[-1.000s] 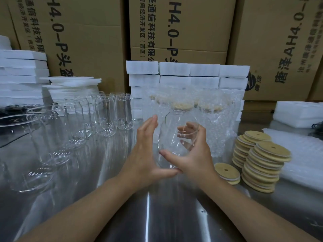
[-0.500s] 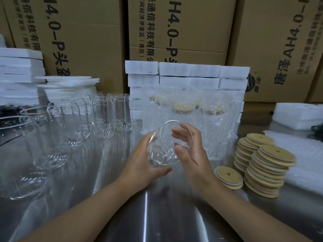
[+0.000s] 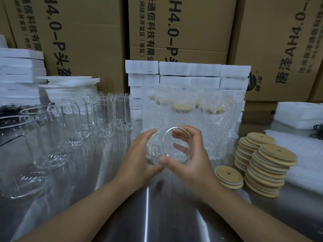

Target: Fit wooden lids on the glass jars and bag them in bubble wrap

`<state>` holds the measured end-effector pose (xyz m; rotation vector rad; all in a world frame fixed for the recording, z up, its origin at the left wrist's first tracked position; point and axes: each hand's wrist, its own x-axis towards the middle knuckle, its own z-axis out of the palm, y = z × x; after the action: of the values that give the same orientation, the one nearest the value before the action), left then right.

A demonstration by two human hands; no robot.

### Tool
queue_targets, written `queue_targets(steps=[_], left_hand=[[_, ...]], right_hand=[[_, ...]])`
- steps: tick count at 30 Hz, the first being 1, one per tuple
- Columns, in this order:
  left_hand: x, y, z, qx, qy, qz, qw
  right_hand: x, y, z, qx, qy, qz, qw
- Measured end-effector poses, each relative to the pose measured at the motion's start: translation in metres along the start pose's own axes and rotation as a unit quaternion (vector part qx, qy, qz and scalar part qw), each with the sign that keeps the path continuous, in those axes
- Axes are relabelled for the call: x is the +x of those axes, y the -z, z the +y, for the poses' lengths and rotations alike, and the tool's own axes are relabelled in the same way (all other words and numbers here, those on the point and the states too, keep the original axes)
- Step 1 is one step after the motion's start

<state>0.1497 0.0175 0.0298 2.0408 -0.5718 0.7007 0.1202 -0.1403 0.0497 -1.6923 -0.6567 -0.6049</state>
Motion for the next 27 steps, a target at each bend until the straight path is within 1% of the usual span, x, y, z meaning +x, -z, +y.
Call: queue_targets(steps=[3,7,11,14,17,22,27], left_hand=[[-0.0002,0.0022,-0.0020,0.054,-0.033,0.010,0.998],[-0.0006,0.0043,0.0011,0.093,-0.076,0.024,0.993],[-0.0012,0.0034,0.0033,0.155,-0.077,0.035,0.984],[-0.0016,0.0043,0.0030,0.193,-0.084,0.028,0.977],[-0.0026,0.0053,0.0050,0.199,-0.082,0.022,0.976],[-0.0058,0.0052,0.0041,0.169,-0.056,0.013,0.984],[-0.0042,0.0024,0.0030,0.151,-0.050,0.005,0.987]], right_hand=[[-0.0011,-0.0009,-0.0006,0.019,-0.008,0.009,1.000],[-0.0010,-0.0019,-0.0017,0.037,-0.009,0.024,0.999],[-0.0010,-0.0014,-0.0018,0.053,-0.014,0.036,0.998],[-0.0004,-0.0010,-0.0013,0.070,-0.026,0.047,0.996],[0.0001,-0.0015,-0.0010,0.085,-0.043,0.056,0.994],[0.0004,-0.0020,-0.0015,0.090,-0.068,0.051,0.992],[0.0037,-0.0019,0.0035,0.085,-0.072,0.055,0.992]])
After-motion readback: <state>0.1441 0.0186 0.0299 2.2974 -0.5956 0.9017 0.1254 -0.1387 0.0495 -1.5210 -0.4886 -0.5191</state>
